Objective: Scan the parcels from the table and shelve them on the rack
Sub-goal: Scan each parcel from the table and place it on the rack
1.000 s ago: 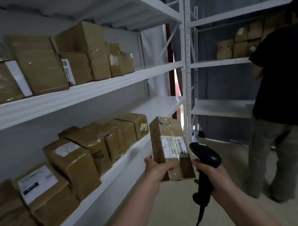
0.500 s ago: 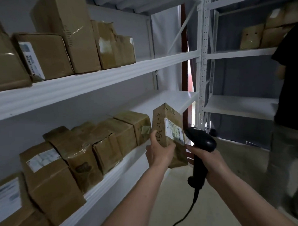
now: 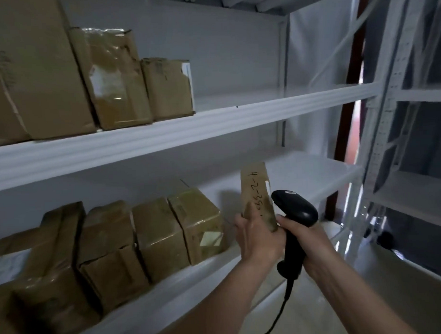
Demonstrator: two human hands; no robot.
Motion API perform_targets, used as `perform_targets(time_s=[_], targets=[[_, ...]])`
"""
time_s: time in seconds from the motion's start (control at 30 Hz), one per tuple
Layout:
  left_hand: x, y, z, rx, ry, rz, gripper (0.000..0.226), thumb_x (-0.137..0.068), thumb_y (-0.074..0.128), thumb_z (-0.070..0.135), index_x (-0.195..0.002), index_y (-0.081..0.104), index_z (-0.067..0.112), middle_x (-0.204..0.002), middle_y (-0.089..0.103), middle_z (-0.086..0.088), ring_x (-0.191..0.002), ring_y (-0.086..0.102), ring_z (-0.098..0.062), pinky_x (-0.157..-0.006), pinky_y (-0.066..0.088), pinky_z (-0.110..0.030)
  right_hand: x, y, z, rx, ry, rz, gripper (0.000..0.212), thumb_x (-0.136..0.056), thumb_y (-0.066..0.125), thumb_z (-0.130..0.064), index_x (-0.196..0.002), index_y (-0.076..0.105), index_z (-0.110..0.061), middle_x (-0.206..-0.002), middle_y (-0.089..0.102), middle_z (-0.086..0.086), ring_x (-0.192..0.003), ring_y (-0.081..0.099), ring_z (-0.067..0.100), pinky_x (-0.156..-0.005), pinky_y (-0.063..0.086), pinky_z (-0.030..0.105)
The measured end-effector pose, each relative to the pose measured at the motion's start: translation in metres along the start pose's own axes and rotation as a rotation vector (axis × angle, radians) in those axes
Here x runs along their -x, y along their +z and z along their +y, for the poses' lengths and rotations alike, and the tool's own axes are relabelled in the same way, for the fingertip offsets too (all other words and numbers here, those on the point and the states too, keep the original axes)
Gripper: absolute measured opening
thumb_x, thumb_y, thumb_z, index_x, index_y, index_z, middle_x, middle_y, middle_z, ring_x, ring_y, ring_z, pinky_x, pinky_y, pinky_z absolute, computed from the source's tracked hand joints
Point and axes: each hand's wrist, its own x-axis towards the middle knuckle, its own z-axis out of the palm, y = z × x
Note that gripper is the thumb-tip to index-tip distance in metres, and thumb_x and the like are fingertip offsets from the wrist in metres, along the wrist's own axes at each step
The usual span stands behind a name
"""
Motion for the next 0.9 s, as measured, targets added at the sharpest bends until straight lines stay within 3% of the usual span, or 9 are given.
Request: perform_targets(time_s=[0.17, 0.23, 0.33, 0.4, 0.43, 0.5, 0.6, 0.8, 0.9], targets=[[-0.037, 0.011, 0.008, -0.34, 0.146, 0.111, 0.068, -0.087, 0.066, 0.023, -0.146, 0.032, 0.022, -0.147, 0.018, -0.011, -0.122, 0.037, -0.026, -0.101, 0.042, -0.037, -0.063, 0.0, -0.015, -0.026, 0.052, -0.158, 0.019, -0.079, 0.075, -0.008, -0.096, 0.069, -0.007, -0.069, 0.072, 0.005, -0.073, 0.068, 0.023, -0.064, 0.052, 0.033], [-0.047, 0.008, 0.001, -0.491, 0.215, 0.217, 0.066, -0.084, 0.072, 0.025, -0.142, 0.041, 0.021, -0.149, 0.027, -0.012, -0.119, 0.044, -0.026, -0.098, 0.044, -0.039, -0.08, 0.006, -0.015, -0.028, 0.085, -0.214, 0.019, -0.079, 0.075, -0.009, -0.097, 0.068, -0.008, -0.07, 0.072, 0.004, -0.072, 0.068, 0.022, -0.064, 0.051, 0.032], [-0.056, -0.002, -0.009, -0.715, 0.263, 0.322, 0.057, -0.056, 0.089, 0.039, -0.106, 0.07, 0.019, -0.105, 0.066, -0.01, -0.089, 0.062, -0.026, -0.079, 0.053, -0.043, -0.096, 0.017, -0.004, -0.024, 0.153, -0.272, 0.024, -0.078, 0.077, -0.012, -0.099, 0.069, -0.005, -0.077, 0.073, 0.01, -0.078, 0.069, 0.028, -0.071, 0.054, 0.037], [-0.059, -0.004, -0.015, -0.838, 0.257, 0.321, 0.048, -0.043, 0.092, 0.041, -0.082, 0.074, 0.021, -0.079, 0.068, -0.006, -0.075, 0.064, -0.026, -0.072, 0.055, -0.049, -0.1, 0.025, 0.006, -0.025, 0.201, -0.317, 0.027, -0.077, 0.078, -0.013, -0.101, 0.069, -0.003, -0.081, 0.074, 0.012, -0.08, 0.07, 0.03, -0.073, 0.054, 0.039], [-0.059, -0.004, -0.018, -0.873, 0.249, 0.304, 0.042, -0.044, 0.092, 0.039, -0.077, 0.073, 0.021, -0.075, 0.067, -0.004, -0.077, 0.064, -0.027, -0.079, 0.053, -0.056, -0.1, 0.029, 0.01, -0.025, 0.223, -0.341, 0.026, -0.077, 0.077, -0.012, -0.1, 0.069, -0.003, -0.08, 0.074, 0.013, -0.079, 0.07, 0.029, -0.071, 0.054, 0.038], [-0.058, -0.003, -0.021, -0.932, 0.204, 0.221, 0.035, -0.064, 0.082, 0.035, -0.094, 0.071, 0.022, -0.093, 0.069, -0.002, -0.101, 0.061, -0.03, -0.102, 0.033, -0.069, -0.099, 0.038, 0.016, -0.025, 0.244, -0.368, 0.021, -0.078, 0.076, -0.011, -0.097, 0.07, -0.004, -0.077, 0.073, 0.011, -0.076, 0.07, 0.026, -0.068, 0.053, 0.034], [-0.061, 0.0, -0.03, -1.007, 0.162, 0.155, 0.047, -0.092, 0.055, 0.028, -0.137, 0.044, 0.02, -0.136, 0.051, -0.002, -0.135, 0.036, -0.029, -0.114, 0.0, -0.063, -0.101, 0.045, 0.017, -0.027, 0.261, -0.363, 0.021, -0.078, 0.076, -0.011, -0.097, 0.07, -0.005, -0.08, 0.074, 0.011, -0.08, 0.07, 0.027, -0.069, 0.053, 0.034], [-0.078, -0.001, -0.033, -0.921, 0.157, 0.217, 0.043, -0.095, 0.052, 0.016, -0.137, 0.041, 0.013, -0.134, 0.052, -0.005, -0.132, 0.041, -0.025, -0.121, 0.004, -0.046, -0.101, 0.036, 0.011, -0.002, 0.232, -0.347, 0.013, -0.08, 0.075, -0.009, -0.091, 0.068, -0.008, -0.079, 0.067, 0.01, -0.077, 0.064, 0.023, -0.069, 0.052, 0.032], [-0.078, -0.004, -0.038, -0.798, 0.258, 0.297, 0.042, -0.081, 0.069, 0.009, -0.121, 0.058, 0.013, -0.116, 0.065, -0.005, -0.116, 0.057, -0.024, -0.118, 0.019, -0.04, -0.097, 0.027, 0.012, 0.0, 0.235, -0.331, 0.008, -0.08, 0.073, -0.006, -0.085, 0.067, -0.006, -0.075, 0.063, 0.011, -0.071, 0.06, 0.023, -0.072, 0.05, 0.034]])
